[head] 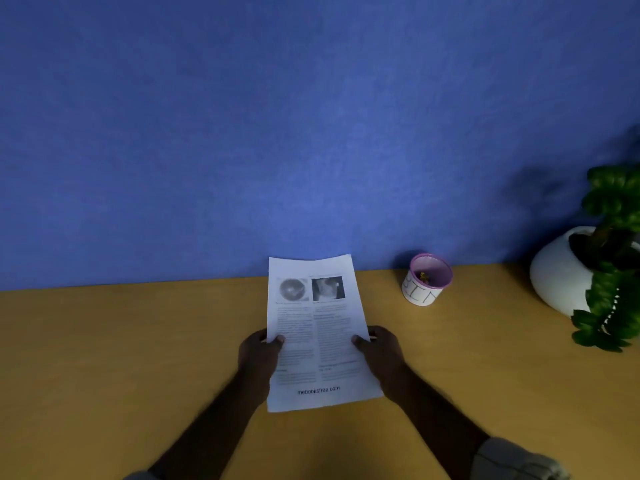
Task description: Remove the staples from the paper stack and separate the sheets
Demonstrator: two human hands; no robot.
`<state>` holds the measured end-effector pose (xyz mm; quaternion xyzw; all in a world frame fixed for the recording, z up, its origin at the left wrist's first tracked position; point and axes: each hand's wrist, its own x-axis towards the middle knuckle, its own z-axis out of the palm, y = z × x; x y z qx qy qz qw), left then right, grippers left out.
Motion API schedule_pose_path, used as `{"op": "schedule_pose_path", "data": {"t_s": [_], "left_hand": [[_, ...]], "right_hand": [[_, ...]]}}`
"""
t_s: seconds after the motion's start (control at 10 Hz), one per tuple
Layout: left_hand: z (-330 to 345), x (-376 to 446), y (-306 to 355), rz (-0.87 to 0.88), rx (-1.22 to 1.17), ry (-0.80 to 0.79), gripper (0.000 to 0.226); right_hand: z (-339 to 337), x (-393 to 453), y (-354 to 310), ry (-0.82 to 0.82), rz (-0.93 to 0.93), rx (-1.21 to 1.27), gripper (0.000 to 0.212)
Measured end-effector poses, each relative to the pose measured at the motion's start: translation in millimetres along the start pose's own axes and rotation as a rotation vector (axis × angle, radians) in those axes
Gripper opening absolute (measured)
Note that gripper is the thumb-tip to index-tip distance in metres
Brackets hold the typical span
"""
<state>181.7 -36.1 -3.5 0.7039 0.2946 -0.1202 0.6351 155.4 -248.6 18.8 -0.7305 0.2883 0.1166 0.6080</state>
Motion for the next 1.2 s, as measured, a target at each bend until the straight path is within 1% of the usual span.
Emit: {"op": "schedule_pose_path", "data": {"t_s": [0.1,0.2,0.3,0.4,0.5,0.6,0.8,0.9,1.0,1.1,1.2], "left_hand": [[4,13,-19,-0.096,0.001,0.032,0.009],[7,16,-28,-0.095,0.047,0.083,0.014],[12,13,-28,-0.024,0.174,0.163,0.015],[14,15,-26,0.039,0.272,0.209,0.014],[13,20,-22,0.062,0.351,0.249,0.012],[11,20,-19,0.056,0.376,0.247,0.012],[9,13,-16,0.116,0.450,0.194,0.016],[1,11,-15,0.196,0.583,0.215,0.027],[-8,4,-10,0.216,0.597,0.201,0.027],[-23,-7,-6,0.292,0.586,0.193,0.024],[-33,-21,-5,0.348,0.597,0.188,0.030]], "right_hand": [[4,14,16,0.026,0.077,-0.074,0.022],[8,18,23,0.019,0.096,-0.133,0.021],[14,19,29,0.022,0.060,-0.212,0.010],[19,19,33,0.040,0.030,-0.262,0.009],[25,18,34,0.044,-0.012,-0.321,0.018],[26,19,34,0.048,-0.030,-0.370,0.026],[24,14,31,0.031,-0.063,-0.536,0.039],[22,7,30,0.072,-0.103,-0.698,0.053],[18,3,32,0.067,-0.101,-0.728,0.057],[12,-5,27,0.068,-0.106,-0.705,0.057],[7,-12,19,0.114,-0.159,-0.729,0.058]]}}
